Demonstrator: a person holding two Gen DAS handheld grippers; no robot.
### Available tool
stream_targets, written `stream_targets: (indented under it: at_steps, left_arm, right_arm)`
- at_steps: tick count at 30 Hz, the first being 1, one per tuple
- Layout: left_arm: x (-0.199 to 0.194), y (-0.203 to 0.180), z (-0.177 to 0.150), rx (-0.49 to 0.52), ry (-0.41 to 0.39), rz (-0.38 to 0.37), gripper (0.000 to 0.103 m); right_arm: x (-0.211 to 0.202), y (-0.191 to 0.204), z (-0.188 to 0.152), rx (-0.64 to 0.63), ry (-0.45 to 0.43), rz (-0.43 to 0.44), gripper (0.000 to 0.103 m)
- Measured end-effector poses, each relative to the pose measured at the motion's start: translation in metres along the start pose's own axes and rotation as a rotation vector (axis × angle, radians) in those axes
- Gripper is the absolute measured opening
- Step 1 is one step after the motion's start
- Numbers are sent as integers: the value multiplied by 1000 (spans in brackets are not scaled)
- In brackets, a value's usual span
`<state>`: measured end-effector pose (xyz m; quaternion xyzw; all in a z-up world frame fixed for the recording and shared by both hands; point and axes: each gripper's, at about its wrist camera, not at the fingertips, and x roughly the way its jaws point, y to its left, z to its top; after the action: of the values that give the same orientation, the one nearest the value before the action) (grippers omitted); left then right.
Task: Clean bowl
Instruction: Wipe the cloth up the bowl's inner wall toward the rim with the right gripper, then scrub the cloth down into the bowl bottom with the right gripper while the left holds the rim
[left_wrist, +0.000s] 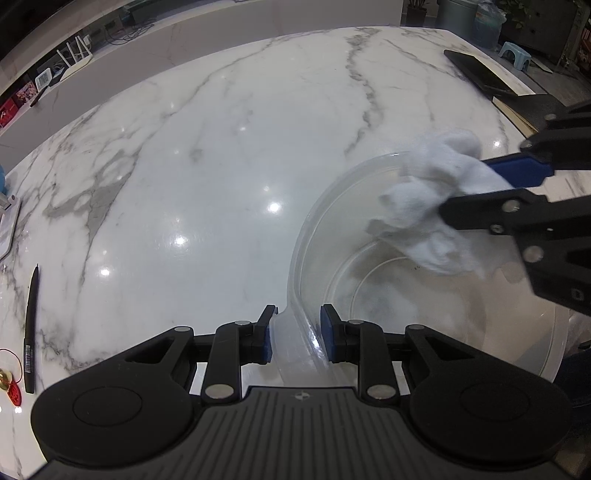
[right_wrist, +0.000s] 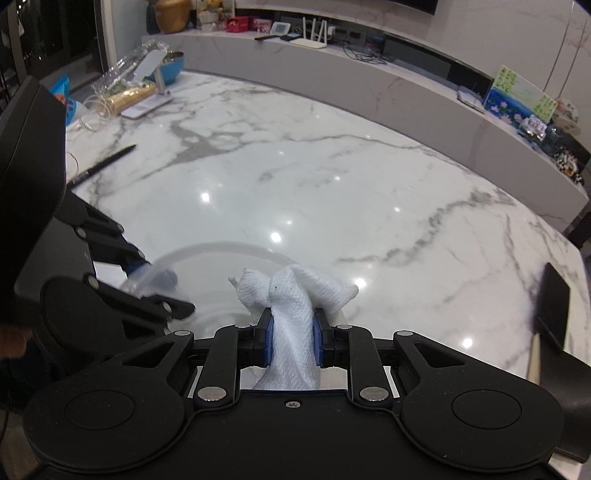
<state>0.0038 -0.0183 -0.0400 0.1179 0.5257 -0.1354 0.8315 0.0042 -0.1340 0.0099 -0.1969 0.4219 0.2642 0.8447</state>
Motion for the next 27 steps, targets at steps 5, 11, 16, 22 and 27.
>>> stream_targets:
  at_steps: [5,11,16,22,27]
  left_arm:
    - [0,0,0,0,0,-1,24]
    - [1,0,0,8,1,-5,24]
    - [1,-1,-1,19,2,-10,24]
    - [2,-3,-1,44,-2,-18,24]
    - [2,-4,-1,48,-1,-18,25]
  right_arm:
    - [-5,-4,-7,-14,34,-5,19]
    - [-9,-12,-11,2,48,1,18]
    - [-7,-17,-9,26,33,13,18]
    - [0,-16,-3,36,-4,15,18]
    - [5,-9,2,27,-39,22,18]
